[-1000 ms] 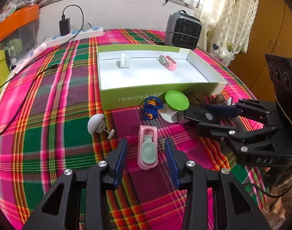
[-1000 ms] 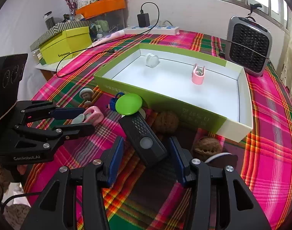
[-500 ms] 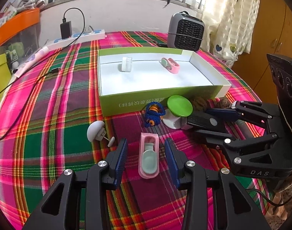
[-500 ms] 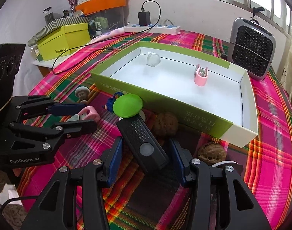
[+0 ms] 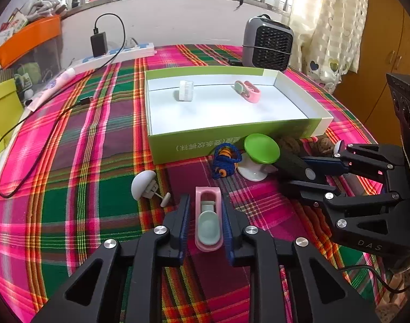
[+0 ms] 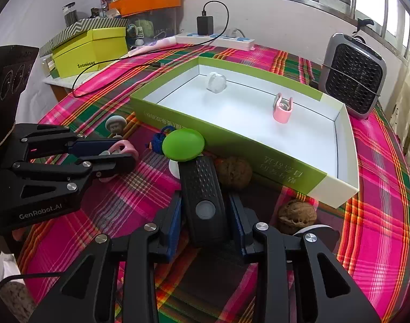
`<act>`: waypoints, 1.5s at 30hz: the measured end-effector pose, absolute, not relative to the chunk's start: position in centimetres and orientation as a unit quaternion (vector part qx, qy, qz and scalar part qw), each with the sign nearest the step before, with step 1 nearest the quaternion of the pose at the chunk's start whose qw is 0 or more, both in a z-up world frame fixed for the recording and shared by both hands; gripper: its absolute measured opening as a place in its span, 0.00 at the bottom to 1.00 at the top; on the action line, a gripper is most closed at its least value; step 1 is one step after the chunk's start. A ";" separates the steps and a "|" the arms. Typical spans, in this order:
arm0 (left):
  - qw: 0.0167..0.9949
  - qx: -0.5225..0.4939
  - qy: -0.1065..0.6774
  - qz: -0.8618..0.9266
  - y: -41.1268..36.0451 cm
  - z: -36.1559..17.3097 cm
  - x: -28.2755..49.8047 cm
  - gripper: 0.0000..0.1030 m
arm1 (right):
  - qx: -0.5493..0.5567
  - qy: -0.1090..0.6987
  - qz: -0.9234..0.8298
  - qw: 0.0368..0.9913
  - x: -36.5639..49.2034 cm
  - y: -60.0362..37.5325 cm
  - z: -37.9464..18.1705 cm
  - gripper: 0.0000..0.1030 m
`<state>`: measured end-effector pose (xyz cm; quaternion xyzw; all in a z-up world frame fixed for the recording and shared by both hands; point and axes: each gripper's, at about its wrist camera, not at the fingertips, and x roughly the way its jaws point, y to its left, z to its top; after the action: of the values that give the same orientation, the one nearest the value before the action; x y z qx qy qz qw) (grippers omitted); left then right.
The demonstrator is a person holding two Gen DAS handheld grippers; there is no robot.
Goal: Organize objects
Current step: 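Grasp the pink-and-mint holder with the left tool while the right tool grasps the black device, then carry the pink holder and black device in both tools into the green box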
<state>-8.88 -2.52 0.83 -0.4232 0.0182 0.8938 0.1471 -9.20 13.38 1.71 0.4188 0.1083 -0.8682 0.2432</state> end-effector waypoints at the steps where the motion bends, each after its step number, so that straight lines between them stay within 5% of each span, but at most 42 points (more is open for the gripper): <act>1: 0.147 -0.423 0.018 0.894 -2.5 0.8 -8.9 0.17 | 0.419 0.108 -0.868 0.243 -9.2 13.4 1.7 0.32; 45: 0.155 -0.400 0.012 0.903 -2.3 3.8 -8.4 0.15 | 0.407 0.067 -0.876 0.252 -8.6 14.6 4.4 0.27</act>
<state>-8.39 -2.28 3.79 -0.3999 0.0122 0.9033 0.1549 -8.56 14.61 4.42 0.4067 0.0670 -0.8756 0.2520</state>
